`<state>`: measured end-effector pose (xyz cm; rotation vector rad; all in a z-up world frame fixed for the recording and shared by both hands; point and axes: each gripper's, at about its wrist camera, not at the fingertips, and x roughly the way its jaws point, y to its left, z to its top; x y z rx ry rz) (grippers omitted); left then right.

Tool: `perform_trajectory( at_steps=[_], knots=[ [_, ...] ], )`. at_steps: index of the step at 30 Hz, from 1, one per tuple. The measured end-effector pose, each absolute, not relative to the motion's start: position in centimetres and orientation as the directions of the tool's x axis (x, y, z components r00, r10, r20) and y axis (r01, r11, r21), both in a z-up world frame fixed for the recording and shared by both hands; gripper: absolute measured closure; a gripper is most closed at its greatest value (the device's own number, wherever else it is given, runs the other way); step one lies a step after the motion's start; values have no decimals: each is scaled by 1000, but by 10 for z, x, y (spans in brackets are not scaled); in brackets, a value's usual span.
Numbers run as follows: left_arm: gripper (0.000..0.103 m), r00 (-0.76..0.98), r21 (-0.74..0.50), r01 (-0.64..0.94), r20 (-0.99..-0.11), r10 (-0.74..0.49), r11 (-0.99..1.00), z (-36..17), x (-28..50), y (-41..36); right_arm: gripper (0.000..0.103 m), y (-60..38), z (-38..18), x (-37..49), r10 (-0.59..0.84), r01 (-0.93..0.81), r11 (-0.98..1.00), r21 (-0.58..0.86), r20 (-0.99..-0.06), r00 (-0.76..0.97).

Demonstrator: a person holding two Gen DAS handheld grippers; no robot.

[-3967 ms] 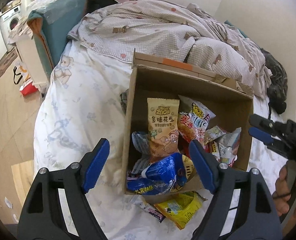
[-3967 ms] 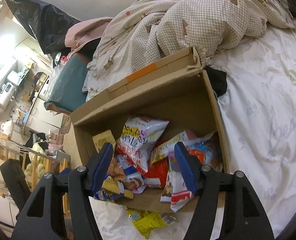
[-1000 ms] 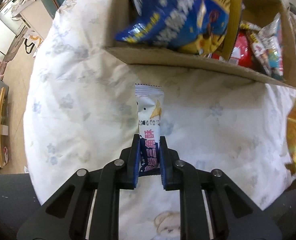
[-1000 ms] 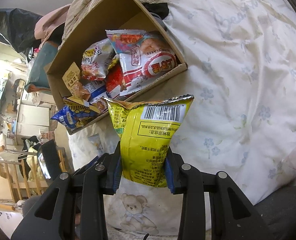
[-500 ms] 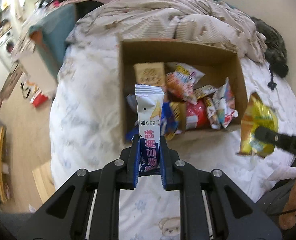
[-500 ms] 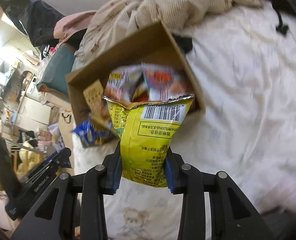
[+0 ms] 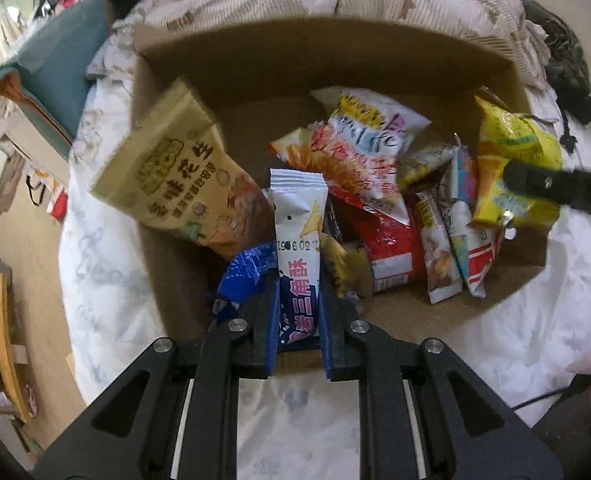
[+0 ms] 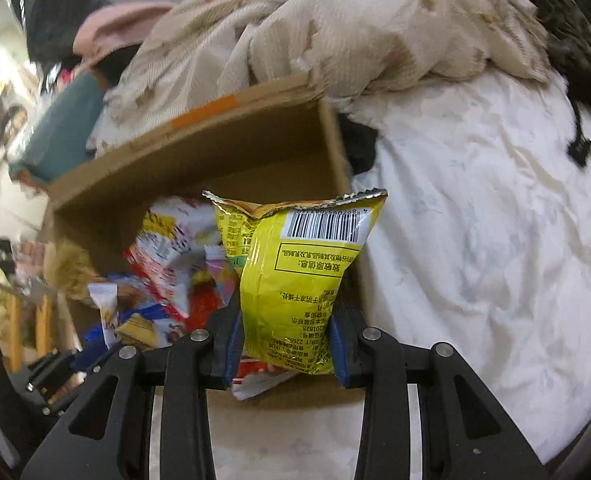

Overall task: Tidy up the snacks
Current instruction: 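Carry both snacks over the box and open both grippers to drop them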

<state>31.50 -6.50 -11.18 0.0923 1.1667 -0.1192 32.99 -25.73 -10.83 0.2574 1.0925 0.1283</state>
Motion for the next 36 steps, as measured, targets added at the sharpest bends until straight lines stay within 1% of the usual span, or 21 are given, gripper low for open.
perform_trajectory(
  at_steps=[3,6,11,14,16,17,19,20,21,22,23,24,25,26,27,30,36],
  knots=[
    [89,381,12,142,-923,-44,990,-117,321,-63,66,-246,-120,334,207,-2,974,228,-877,434],
    [89,409,6,161,-911,-62,987,-106,316,-64,66,-247,-115,331,211,-5,972,233,-871,444],
    [89,466,-77,179,-871,-154,981,-70,310,-65,66,-252,-91,329,284,-21,948,318,-815,506],
    [89,482,-111,173,-857,-182,979,-59,317,-66,66,-245,-85,337,369,-49,915,400,-783,501],
    [89,486,-103,167,-857,-173,981,-56,324,-67,66,-235,-88,344,422,-71,893,445,-772,474],
    [89,487,-101,161,-857,-168,982,-56,326,-67,63,-231,-89,347,432,-79,889,451,-771,468],
    [88,481,-95,148,-863,-155,984,-56,331,-68,62,-223,-91,353,443,-96,887,452,-771,459],
    [87,472,-91,146,-869,-150,985,-58,333,-68,59,-221,-92,354,451,-100,883,459,-769,453],
    [85,467,-91,149,-872,-151,985,-58,336,-68,54,-221,-93,355,462,-103,877,469,-767,446],
    [81,464,-88,152,-873,-150,984,-59,338,-68,40,-223,-92,354,473,-107,870,481,-757,451],
    [66,464,-81,151,-874,-143,985,-59,338,-68,30,-225,-90,354,470,-104,870,481,-749,468],
    [44,474,-68,141,-871,-127,988,-57,337,-67,28,-227,-85,352,472,-104,866,489,-730,495],
    [32,486,-62,131,-866,-118,989,-56,335,-66,27,-230,-83,351,484,-113,857,503,-709,513],
    [18,501,-61,121,-858,-114,991,-53,333,-65,27,-233,-78,349,493,-121,850,513,-695,524],
    [17,514,-63,116,-850,-114,991,-50,331,-64,27,-236,-74,347,492,-122,849,514,-685,537],
    [17,524,-65,116,-844,-117,991,-45,327,-61,27,-245,-65,342,476,-110,851,513,-669,571],
    [17,556,-54,106,-825,-104,993,-31,314,-50,27,-266,-62,331,473,-60,835,547,-658,586]
  ],
)
